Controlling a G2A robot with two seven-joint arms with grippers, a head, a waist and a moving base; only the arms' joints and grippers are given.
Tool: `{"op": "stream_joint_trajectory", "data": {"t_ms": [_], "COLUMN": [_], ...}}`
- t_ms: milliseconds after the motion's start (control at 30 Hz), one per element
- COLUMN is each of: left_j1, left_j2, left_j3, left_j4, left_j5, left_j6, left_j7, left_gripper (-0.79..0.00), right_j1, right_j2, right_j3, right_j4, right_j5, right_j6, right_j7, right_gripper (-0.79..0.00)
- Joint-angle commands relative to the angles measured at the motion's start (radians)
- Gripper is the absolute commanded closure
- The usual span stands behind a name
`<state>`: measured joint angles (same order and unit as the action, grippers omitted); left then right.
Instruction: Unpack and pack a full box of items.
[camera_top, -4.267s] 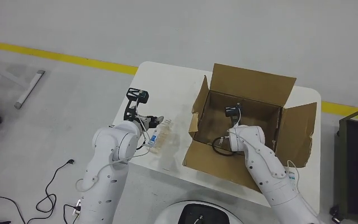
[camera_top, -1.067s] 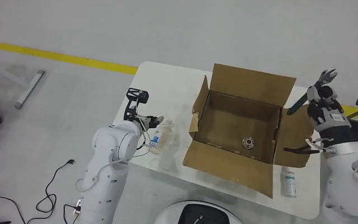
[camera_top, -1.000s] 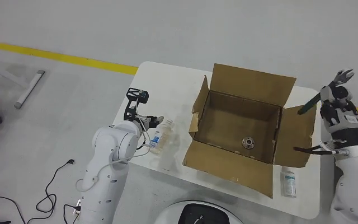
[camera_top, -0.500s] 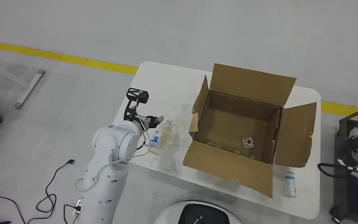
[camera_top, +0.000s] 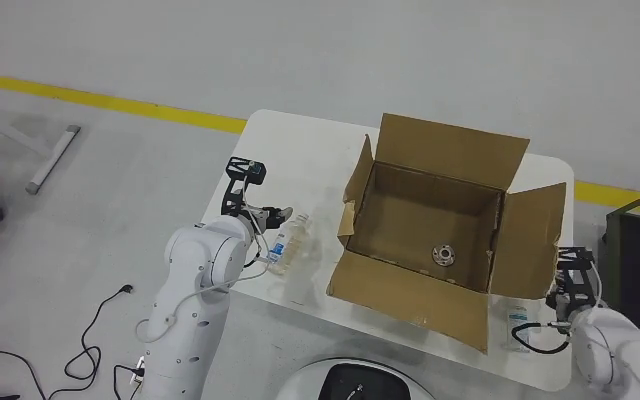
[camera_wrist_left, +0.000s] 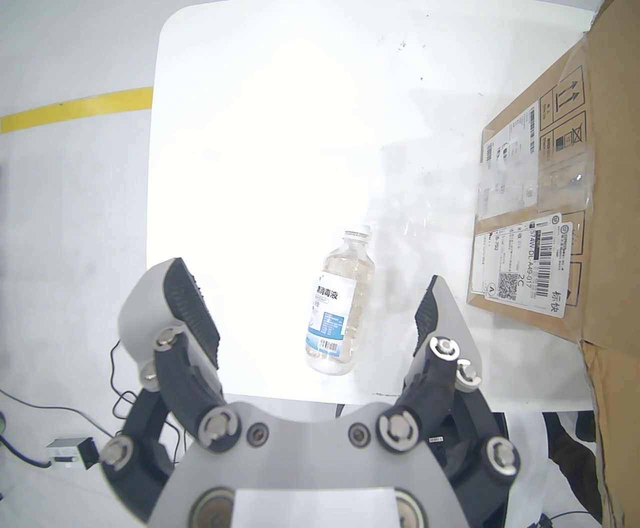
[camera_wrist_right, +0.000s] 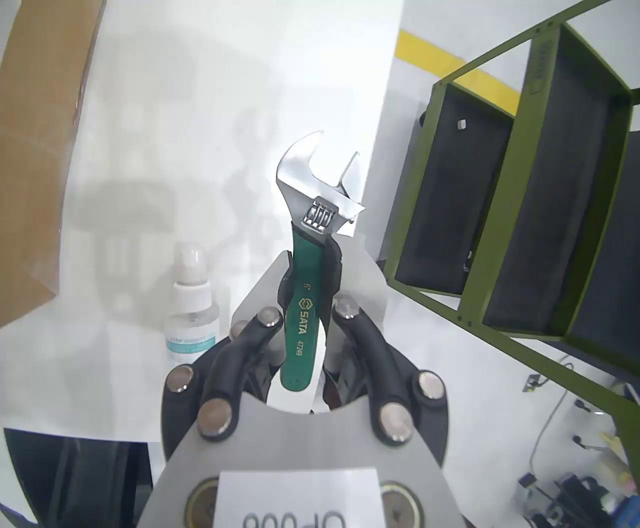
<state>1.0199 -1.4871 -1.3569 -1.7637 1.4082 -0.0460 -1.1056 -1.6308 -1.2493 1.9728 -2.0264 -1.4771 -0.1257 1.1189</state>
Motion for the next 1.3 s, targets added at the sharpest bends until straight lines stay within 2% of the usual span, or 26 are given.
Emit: {"op": "stream_joint_trajectory", "data": {"t_ms": [0,467,500,533,633,733,867,967,1100,1167,1233,1267], "left_j1": [0.000,0.000,0.000,0.000,0.000,0.000,0.000,0.000,0.000,0.000,0.000,0.000], "left_j2": [0.000,0.000,0.000,0.000,0.000,0.000,0.000,0.000,0.000,0.000,0.000,0.000], "left_j3": [0.000,0.000,0.000,0.000,0.000,0.000,0.000,0.000,0.000,0.000,0.000,0.000], "left_j4": [0.000,0.000,0.000,0.000,0.000,0.000,0.000,0.000,0.000,0.000,0.000,0.000], "left_j5": [0.000,0.000,0.000,0.000,0.000,0.000,0.000,0.000,0.000,0.000,0.000,0.000], "left_j6": [0.000,0.000,0.000,0.000,0.000,0.000,0.000,0.000,0.000,0.000,0.000,0.000], "left_j7": [0.000,0.000,0.000,0.000,0.000,0.000,0.000,0.000,0.000,0.000,0.000,0.000], "left_gripper": [-0.785,-0.785,-0.785,-0.785,-0.785,-0.785,-0.785,-0.785,-0.785,-0.785,-0.785,-0.785], "right_j1": [-0.006,-0.033,-0.031,-0.029,-0.026,-0.024,-0.022,-0.017,-0.011,-0.003,0.013,0.020], "right_j2": [0.000,0.000,0.000,0.000,0.001,0.003,0.004,0.005,0.006,0.007,0.006,0.005], "right_j3": [-0.017,-0.067,-0.070,-0.072,-0.077,-0.079,-0.072,-0.046,0.044,0.094,0.138,0.153], "right_j4": [0.012,0.078,0.082,0.085,0.088,0.087,0.077,0.043,-0.105,-0.190,-0.263,-0.297], "right_j5": [0.002,0.016,0.015,0.015,0.014,0.015,0.016,0.042,0.107,0.133,0.180,0.203], "right_j6": [-0.013,-0.018,-0.016,-0.015,-0.017,-0.019,-0.017,0.006,0.049,0.070,0.104,0.118], "right_j7": [0.021,0.030,0.029,0.030,0.037,0.041,0.045,0.034,0.004,-0.025,-0.073,-0.097], "right_gripper": [0.000,0.000,-0.062,-0.157,-0.277,-0.317,-0.332,-0.323,-0.292,-0.206,-0.006,0.000]}}
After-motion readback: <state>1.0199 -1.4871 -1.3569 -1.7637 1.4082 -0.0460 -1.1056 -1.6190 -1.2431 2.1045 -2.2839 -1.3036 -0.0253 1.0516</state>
